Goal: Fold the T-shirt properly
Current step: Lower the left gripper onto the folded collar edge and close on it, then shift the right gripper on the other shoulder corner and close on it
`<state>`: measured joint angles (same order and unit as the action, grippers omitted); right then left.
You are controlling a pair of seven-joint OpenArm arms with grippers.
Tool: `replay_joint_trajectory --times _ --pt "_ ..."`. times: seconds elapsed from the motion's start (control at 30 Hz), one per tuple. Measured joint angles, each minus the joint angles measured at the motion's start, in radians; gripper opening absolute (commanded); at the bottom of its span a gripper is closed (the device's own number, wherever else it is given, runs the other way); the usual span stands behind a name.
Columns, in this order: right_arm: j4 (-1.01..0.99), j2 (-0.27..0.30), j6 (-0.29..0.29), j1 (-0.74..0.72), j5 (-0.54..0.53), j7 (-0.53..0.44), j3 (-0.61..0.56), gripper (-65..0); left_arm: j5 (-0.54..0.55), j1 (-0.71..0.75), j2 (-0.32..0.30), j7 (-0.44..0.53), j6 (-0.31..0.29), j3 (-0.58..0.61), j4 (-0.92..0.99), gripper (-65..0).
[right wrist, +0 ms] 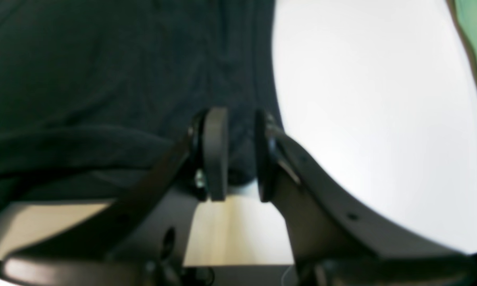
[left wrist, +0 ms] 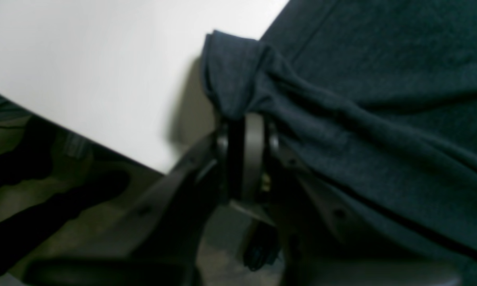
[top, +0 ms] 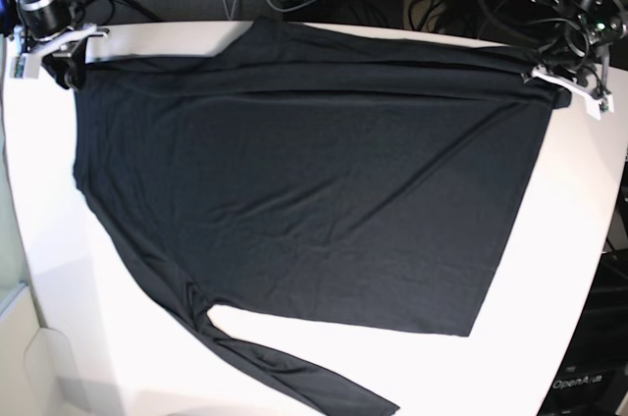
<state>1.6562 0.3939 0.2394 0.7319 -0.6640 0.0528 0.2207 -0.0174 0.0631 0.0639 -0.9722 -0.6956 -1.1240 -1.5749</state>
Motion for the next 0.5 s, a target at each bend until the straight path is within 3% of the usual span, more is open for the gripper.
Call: replay_joint_trajectory --times 0.1,0.23,0.37,0.5 --pt "0.011 0.016 -0.003 0.003 0.0 0.002 0.0 -46.0 0.0 0.0 0.0 0.0 0.0 0.0 0.0 -63.4" --pt "0.012 0.01 -0.003 -0.001 0.0 0.082 0.01 -36.1 0.0 0.0 0.0 0.0 0.0 0.0 0.0 -63.4" --pt "0.012 -0.041 -0.002 -0.028 0.0 0.13 0.019 -35.4 0.001 0.0 0.0 0.0 0.0 0.0 0.0 -63.4" --pt "0.008 -0.051 -0.004 -0.057 0.0 0.163 0.018 -35.1 0.001 0.0 0.0 -0.001 0.0 0.0 0.0 -63.4"
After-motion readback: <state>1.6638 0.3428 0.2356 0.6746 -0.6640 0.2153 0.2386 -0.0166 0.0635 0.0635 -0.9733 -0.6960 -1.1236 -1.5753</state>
